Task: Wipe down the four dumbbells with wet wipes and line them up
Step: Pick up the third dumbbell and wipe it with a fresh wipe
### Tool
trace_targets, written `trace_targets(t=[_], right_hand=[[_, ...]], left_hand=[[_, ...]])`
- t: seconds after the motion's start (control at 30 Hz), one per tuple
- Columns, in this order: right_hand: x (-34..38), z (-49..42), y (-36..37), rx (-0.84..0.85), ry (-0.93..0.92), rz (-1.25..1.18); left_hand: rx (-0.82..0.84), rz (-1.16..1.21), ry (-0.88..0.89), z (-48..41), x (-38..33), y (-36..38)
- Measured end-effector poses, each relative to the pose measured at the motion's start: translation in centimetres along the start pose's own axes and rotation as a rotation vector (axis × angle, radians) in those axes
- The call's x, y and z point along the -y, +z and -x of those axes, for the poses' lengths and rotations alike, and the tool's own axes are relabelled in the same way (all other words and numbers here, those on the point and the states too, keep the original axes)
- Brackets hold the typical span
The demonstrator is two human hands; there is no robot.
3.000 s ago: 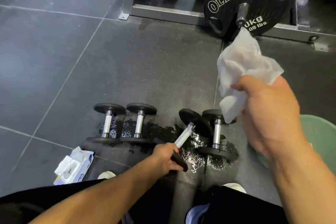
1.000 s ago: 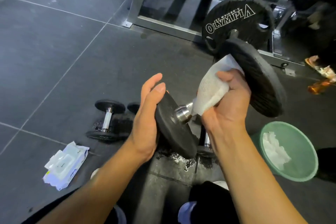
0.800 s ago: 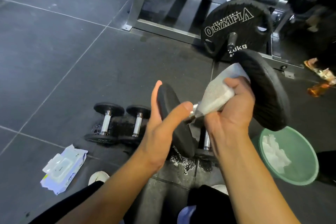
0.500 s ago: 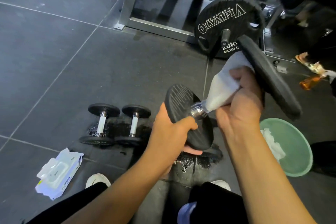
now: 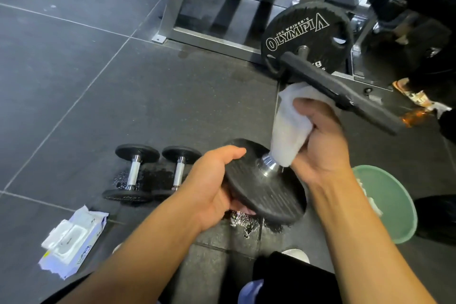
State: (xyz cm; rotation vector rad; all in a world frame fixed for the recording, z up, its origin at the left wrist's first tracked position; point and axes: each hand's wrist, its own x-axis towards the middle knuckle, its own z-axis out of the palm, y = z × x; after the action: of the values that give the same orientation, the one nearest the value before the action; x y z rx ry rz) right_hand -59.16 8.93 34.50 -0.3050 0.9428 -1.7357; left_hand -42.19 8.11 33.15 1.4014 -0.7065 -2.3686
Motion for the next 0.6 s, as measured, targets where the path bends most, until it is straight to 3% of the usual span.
trace_targets(t=[0.17,0.27,0.5,0.6], right_hand=[[-1.4,-0.8,1.7,-0.429,-0.189,0.015],[-3.2,-0.9,2.4,-0.452,-0.062,0.206],[-3.4,-1.2,2.2,-0.306,0.028,0.26],[-3.2,-1.5,1.4,-0.286,0.088,0.239]], left_hand=[[-0.21,-0.018,0.434,-0.6,1.0,2.2],[-0.266,-0.053,0.603,-0.6,2.1,2.9],[-0.274,-0.023,0.597,-1.5,1.9,2.7],[-0.238,-0.082,0.469,-1.4,0.4,1.8]])
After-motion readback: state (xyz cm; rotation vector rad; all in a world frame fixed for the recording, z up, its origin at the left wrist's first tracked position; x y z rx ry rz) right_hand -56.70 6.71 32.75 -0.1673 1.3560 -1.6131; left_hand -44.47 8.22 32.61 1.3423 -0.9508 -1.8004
